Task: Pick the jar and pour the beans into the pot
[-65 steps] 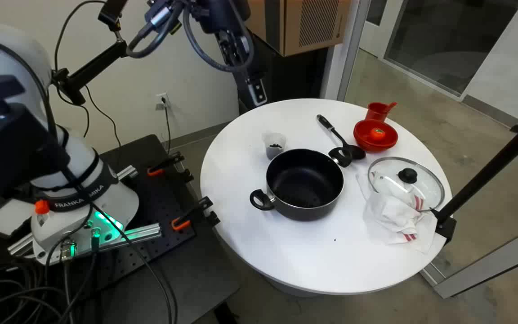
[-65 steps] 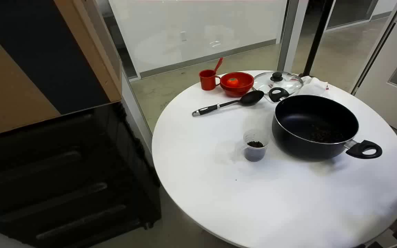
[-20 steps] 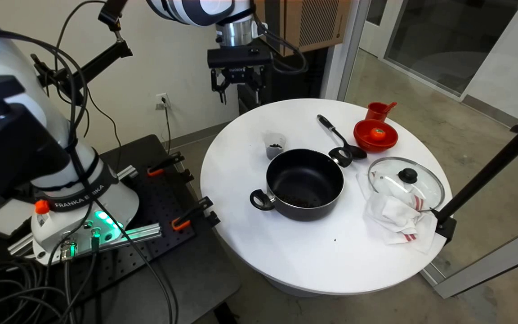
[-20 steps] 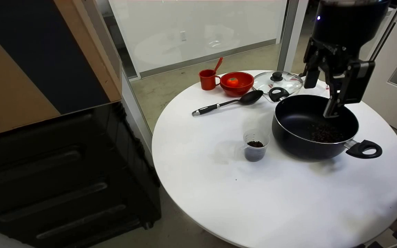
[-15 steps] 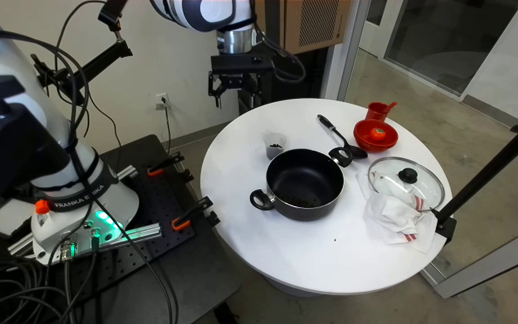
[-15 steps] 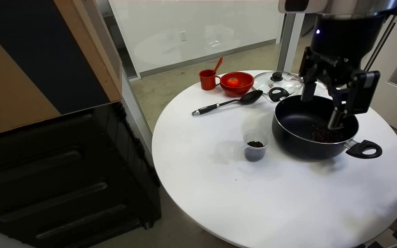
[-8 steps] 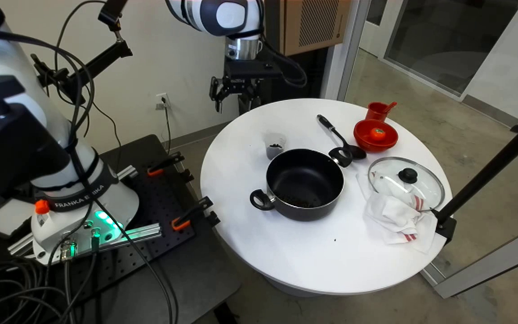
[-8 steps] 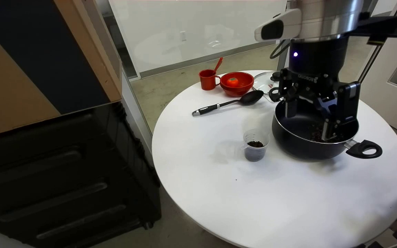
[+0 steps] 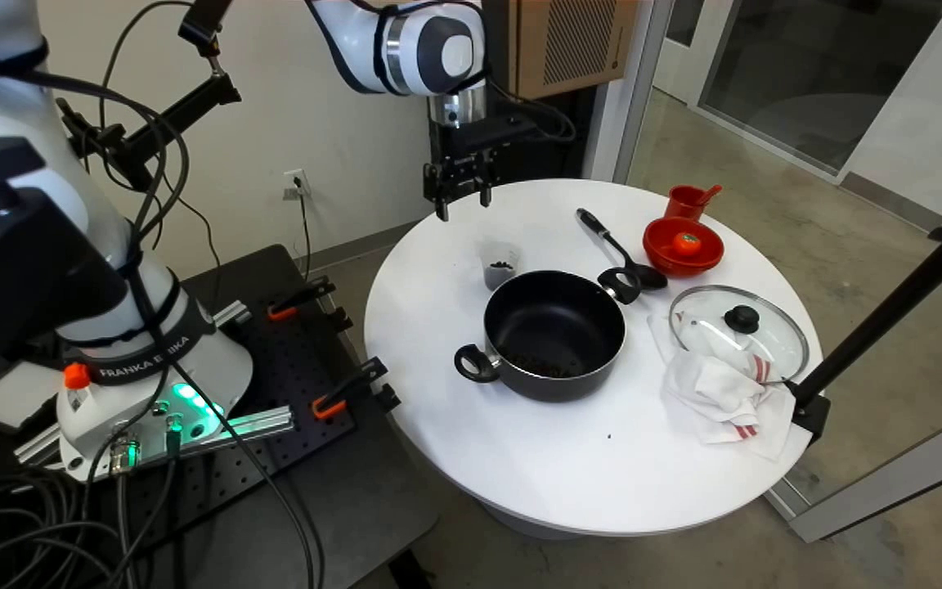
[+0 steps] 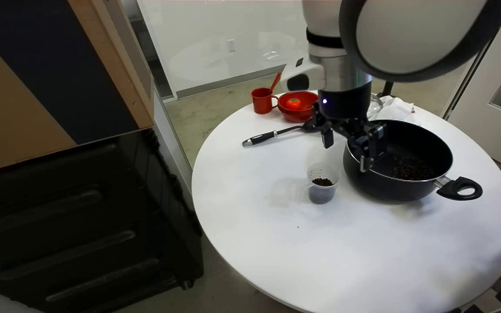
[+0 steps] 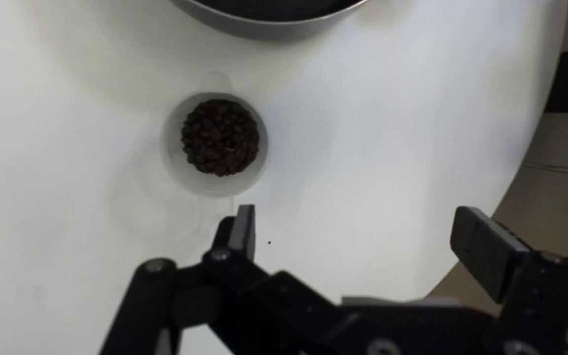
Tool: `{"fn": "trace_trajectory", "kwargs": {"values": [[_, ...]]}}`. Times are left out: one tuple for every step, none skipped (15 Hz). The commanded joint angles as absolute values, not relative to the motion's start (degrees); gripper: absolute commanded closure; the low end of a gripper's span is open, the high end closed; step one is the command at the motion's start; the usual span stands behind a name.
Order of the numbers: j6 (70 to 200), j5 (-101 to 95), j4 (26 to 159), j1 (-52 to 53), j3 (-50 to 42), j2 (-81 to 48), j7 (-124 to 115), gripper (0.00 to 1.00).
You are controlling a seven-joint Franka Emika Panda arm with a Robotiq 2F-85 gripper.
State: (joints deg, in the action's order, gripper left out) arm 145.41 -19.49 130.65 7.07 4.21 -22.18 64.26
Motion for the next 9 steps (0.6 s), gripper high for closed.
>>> {"fn": "trace_trajectory", "kwargs": {"values": [[149.57,-27.29,126.12,10.45,3.29,-28.33,56.17,0.00],[149.97,-28.47,125.00,11.01,3.43,-29.83,54.64,0.00],[149.94,-29.19,123.90,11.39,3.74,-31.14,53.65,0.00],[149.89,-29.99,122.71,11.92,3.79,-32.43,52.67,0.00],[149.45,-30.87,121.38,12.57,3.62,-33.55,51.65,0.00],[149.28,-31.42,120.32,12.92,3.57,-34.40,51.00,0.00],[149.18,-31.71,118.94,12.94,3.56,-35.23,50.42,0.00],[149.00,-31.95,117.81,12.91,3.54,-35.94,50.14,0.00],[148.67,-32.04,116.62,12.69,3.51,-36.52,50.29,0.00]]}}
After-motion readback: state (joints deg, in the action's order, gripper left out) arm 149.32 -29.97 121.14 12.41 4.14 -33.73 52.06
